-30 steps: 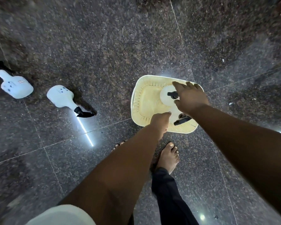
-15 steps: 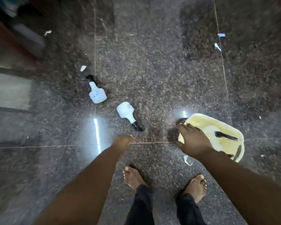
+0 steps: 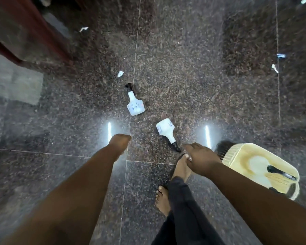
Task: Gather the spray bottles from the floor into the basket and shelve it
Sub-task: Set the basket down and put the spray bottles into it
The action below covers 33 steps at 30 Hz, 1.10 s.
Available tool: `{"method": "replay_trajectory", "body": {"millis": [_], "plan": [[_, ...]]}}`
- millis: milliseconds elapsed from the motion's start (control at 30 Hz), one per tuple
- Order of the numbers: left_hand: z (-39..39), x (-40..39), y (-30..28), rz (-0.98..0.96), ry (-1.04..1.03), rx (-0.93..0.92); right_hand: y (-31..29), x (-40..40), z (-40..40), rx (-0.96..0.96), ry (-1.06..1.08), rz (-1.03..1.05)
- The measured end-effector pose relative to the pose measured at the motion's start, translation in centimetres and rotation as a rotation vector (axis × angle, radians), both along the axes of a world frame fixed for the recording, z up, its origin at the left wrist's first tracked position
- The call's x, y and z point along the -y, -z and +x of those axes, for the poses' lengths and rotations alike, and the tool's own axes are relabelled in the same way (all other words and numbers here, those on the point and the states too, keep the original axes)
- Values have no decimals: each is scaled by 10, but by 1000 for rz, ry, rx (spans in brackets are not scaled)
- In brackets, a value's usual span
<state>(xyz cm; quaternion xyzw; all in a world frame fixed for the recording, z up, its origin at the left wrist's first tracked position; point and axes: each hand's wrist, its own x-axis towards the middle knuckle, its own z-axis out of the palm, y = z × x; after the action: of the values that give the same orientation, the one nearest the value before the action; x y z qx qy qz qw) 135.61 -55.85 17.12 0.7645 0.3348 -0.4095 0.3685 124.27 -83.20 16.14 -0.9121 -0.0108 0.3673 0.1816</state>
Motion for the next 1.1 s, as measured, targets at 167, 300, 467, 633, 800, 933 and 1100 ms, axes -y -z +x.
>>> {"method": "replay_trajectory", "body": {"millis": [167, 300, 467, 633, 800, 933, 1100], "plan": [[45, 7, 14, -12, 9, 5, 18, 3, 26, -122, -62, -67], [82, 16, 33, 4, 84, 63, 34, 6, 37, -226, -108, -119], [116, 32, 72, -21, 260, 128, 73, 11, 57, -311, -70, -133], [160, 39, 124, 15, 211, 143, 128, 2, 73, -377, -12, -10], [219, 33, 171, 293, 549, 266, 175, -14, 75, -450, -4, 48], [76, 16, 229, 490, 714, 106, 201, -24, 68, -483, 45, 52], [22, 1, 268, 474, 640, 61, 224, -31, 65, -452, -17, -25]]}}
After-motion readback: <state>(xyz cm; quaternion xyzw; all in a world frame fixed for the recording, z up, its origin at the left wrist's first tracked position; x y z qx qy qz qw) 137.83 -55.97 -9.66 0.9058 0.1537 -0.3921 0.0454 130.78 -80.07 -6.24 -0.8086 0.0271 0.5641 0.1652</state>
